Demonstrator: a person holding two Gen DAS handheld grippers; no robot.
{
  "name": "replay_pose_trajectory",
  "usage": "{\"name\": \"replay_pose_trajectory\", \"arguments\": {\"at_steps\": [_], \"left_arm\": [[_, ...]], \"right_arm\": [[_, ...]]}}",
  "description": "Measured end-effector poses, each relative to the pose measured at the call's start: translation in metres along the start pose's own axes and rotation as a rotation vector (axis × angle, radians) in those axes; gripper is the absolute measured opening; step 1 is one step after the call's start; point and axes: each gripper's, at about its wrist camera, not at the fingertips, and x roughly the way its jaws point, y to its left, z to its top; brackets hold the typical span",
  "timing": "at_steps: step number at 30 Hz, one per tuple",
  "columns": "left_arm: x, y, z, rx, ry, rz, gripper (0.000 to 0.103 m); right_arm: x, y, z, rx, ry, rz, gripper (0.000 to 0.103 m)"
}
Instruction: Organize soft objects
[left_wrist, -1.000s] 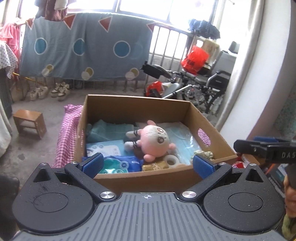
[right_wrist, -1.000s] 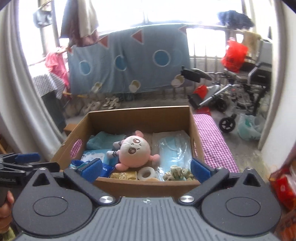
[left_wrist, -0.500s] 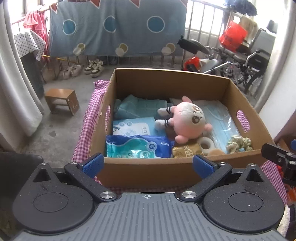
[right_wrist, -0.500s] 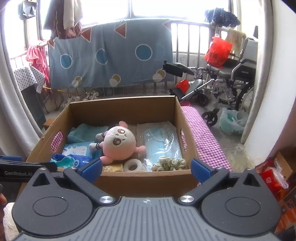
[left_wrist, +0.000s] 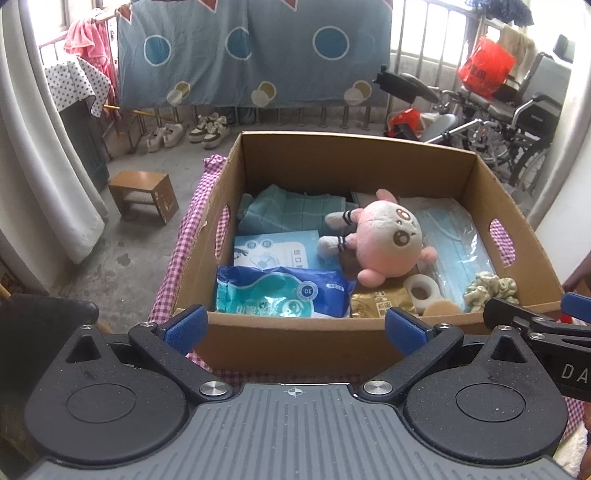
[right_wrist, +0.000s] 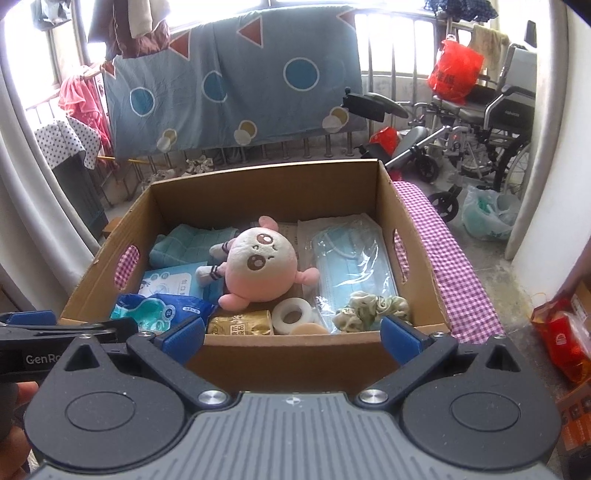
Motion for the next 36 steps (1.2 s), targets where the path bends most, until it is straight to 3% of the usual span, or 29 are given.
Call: {"name": "replay_pose_trajectory", "arguments": {"at_steps": [36], "left_arm": [[-0.0007,0.0,-0.0014,0.003,0.012,-0.003,0.102]], "right_arm": [[0.0024,0.0011,0.0049,-0.051,0.02,-0.042,0.103]]}}
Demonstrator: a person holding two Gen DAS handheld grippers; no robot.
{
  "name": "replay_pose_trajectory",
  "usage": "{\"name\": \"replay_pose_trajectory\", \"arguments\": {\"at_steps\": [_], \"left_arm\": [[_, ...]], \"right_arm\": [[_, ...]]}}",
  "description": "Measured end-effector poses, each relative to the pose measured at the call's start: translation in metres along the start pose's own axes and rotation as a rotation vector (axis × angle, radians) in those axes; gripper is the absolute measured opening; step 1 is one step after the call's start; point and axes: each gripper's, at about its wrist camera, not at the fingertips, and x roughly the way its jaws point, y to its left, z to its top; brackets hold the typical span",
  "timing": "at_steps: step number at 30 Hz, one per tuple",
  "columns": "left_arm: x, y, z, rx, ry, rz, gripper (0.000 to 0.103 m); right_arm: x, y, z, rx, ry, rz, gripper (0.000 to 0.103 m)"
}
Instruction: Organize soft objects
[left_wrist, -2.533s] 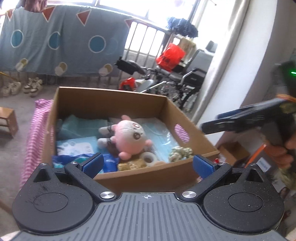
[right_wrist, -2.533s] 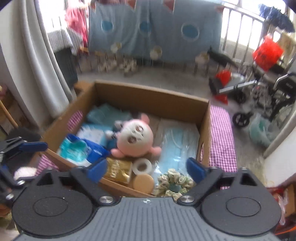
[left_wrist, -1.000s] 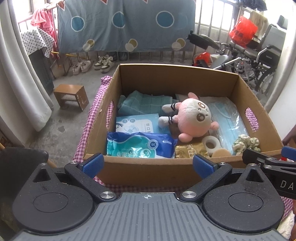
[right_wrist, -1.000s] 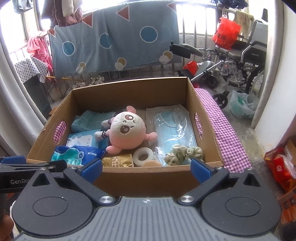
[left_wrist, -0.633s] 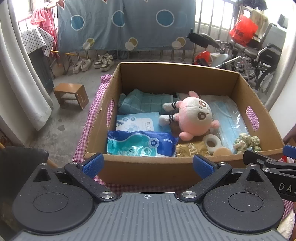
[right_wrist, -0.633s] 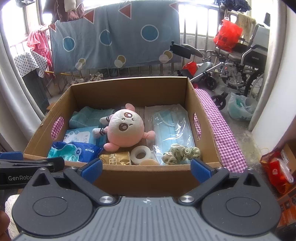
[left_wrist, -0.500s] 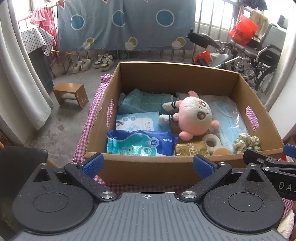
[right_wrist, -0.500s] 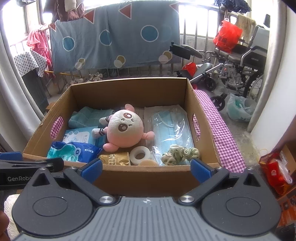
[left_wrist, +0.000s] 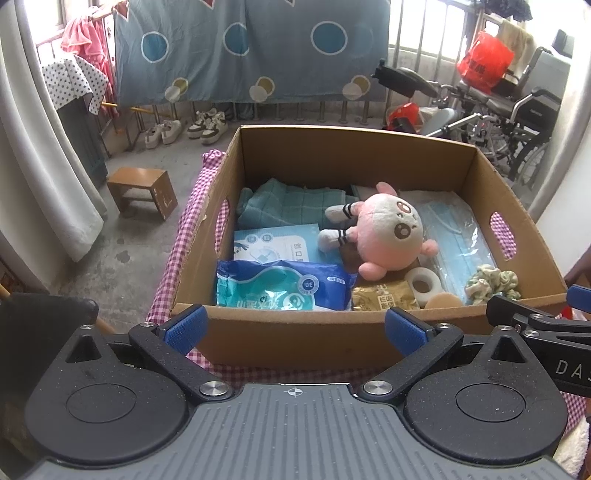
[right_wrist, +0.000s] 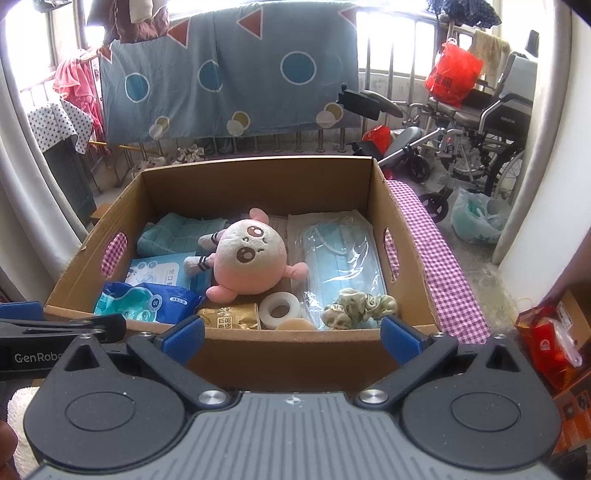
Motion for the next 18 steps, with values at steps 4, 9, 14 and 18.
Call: {"name": "replay_pose_trajectory", "arguments": {"at_steps": [4,9,14,18], "left_arm": [[-0.0003,0.0,-0.0001,0.0,0.002,0.0,0.102],[0.0004,0.0003,-0.0007,-0.002,0.004,-0.002,0.102],[0.0003,0.0001,-0.001,-0.002,0.003,-0.002,0.102],[0.0006,-0.0002,-0.0018,-0.001,0.003,-0.001,0.102]], "right_arm": [[-0.0003,-0.0002,-0.0002,0.001,0.002,-0.002,0.103],[-0.0005,0.0001,-0.0001,0.0,0.005,-0.004,0.103],[-0.0002,-0.0001,-0.0003,0.001,0.004,-0.003,0.103],[0.0005,0.0,-0.0006,0.004,0.005,-0.003,0.103]]}}
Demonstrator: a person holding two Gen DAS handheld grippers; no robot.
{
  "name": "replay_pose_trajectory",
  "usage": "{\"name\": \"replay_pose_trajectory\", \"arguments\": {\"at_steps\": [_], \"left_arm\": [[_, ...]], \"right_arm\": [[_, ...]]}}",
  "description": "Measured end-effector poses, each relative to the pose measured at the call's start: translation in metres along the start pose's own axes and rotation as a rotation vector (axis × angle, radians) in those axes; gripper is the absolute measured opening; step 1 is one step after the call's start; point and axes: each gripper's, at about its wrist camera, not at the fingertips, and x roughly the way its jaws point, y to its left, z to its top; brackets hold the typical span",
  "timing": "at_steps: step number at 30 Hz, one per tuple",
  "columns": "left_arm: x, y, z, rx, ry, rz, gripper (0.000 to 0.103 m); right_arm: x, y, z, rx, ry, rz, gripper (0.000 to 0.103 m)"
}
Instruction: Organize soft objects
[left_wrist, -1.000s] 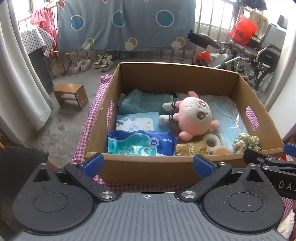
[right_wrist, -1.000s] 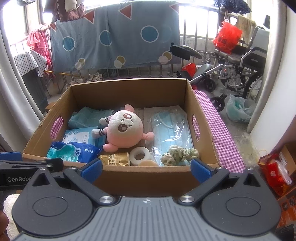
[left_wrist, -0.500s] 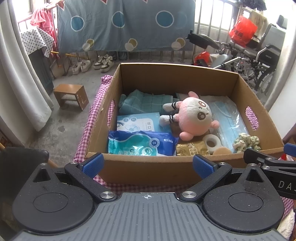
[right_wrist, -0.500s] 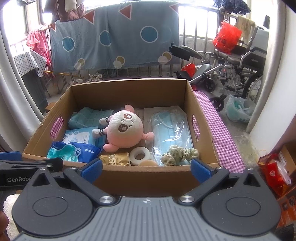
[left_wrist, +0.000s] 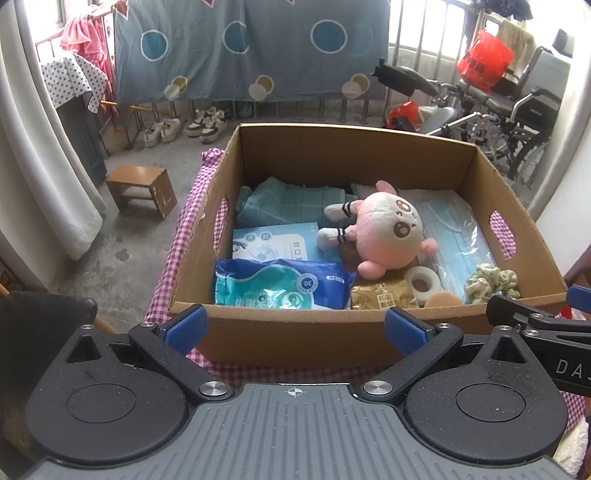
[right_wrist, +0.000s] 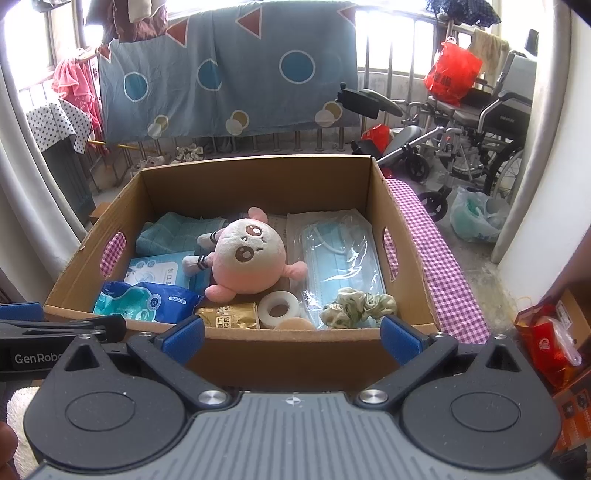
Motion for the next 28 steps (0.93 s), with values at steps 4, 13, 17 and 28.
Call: {"name": "replay_pose_trajectory", "arguments": {"at_steps": [4,13,17,28], "left_arm": [[0.0003,-0.0002,0.0,0.0,0.001,0.0,0.102],[0.0002,-0.0004,0.0,-0.001,0.001,0.0,0.102],[0.0009,-0.001,-0.001,-0.003,0.003,-0.001,0.102],[0.0021,-0.001,-0.001,-0.006,0.013,-0.001,0.102]], "right_arm": [[0.0001,-0.0004,-0.0003,0.001,-0.001,-0.001,0.103],[0.0001,-0.0009,-0.0003,0.002,0.0,0.0,0.103],[0.0,-0.0009,0.0,0.0,-0.002,0.0,0.103],[0.0003,-0.001,-0.004,0.012,0.005,-0.003,0.103]]}}
